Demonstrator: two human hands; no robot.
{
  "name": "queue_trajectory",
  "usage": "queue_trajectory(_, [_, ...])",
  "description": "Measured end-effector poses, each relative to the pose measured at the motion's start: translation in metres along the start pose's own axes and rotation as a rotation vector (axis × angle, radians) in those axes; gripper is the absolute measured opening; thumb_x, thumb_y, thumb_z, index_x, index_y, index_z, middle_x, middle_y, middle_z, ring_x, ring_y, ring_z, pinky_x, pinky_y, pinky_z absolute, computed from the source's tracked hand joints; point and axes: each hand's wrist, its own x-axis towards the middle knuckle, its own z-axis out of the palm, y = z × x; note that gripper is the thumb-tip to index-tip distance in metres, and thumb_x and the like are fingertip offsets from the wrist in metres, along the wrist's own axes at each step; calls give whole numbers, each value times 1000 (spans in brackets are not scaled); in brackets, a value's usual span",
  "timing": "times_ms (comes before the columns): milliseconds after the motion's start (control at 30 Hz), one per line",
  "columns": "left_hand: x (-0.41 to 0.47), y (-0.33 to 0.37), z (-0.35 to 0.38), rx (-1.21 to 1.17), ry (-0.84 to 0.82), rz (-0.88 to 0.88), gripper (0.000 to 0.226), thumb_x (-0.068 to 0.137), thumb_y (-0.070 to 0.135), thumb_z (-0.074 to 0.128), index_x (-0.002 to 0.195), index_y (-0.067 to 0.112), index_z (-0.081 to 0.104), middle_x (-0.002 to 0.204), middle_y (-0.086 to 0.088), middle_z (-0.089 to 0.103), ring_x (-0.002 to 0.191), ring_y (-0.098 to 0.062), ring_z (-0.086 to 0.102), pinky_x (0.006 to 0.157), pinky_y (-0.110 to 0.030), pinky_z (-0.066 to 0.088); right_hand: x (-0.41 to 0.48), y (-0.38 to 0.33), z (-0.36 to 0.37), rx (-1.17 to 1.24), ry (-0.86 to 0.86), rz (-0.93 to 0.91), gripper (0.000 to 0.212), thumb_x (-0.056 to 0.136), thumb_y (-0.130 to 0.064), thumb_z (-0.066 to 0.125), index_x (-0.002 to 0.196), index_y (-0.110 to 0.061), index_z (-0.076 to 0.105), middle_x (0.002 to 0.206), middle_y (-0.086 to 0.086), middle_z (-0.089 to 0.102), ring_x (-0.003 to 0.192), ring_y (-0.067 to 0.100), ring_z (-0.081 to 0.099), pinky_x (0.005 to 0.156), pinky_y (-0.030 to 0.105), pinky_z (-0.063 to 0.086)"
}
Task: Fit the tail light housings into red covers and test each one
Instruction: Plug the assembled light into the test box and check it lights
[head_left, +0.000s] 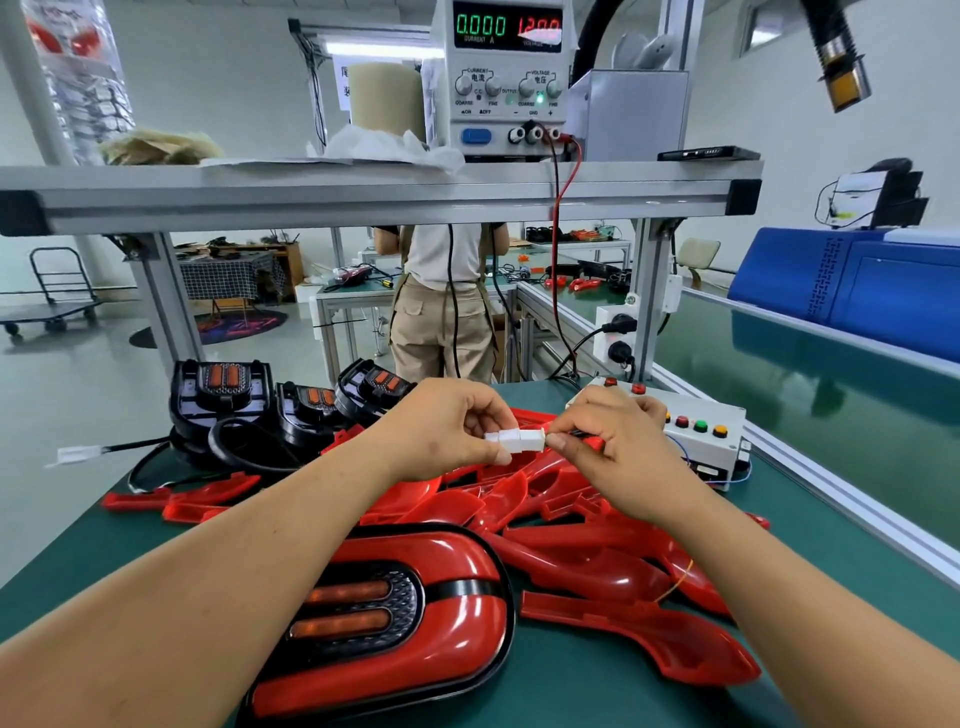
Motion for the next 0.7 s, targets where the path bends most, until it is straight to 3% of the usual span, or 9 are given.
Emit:
queue_trajectory(233, [-1,4,4,193,45,132,24,72,19,86,95,21,76,84,11,63,70,5,54,68,-9,43,-2,0,8,-86,85,-108,10,89,-29,65,85,-26,74,85,-10,55,91,14,51,83,34,18])
queue_trajectory(567, [1,1,9,169,55,104,23,70,16,87,92,20,78,72,21,57,66,10,54,62,-7,43,-1,2,22,-57,131,-162,12,87,-23,61,79,-20,70,78,-20,45,82,16,52,76,31,18])
queue_trajectory(633, [1,1,11,198,34,69,25,73,18,85,96,21,78,73,21,57,66,6,54,65,-9,43,0,7,26,-88,104,-129,12,90,-25,62,82,-23,70,78,-21,46,86,15,51,79,33,19])
queue_trajectory(700, [0,1,11,252,-21,15,34,78,23,81,111,25,73,83,18,57,75,2,52,78,-17,43,2,11,33,-164,40,-44,12,94,-33,60,89,-28,70,84,-21,49,94,13,50,84,35,20])
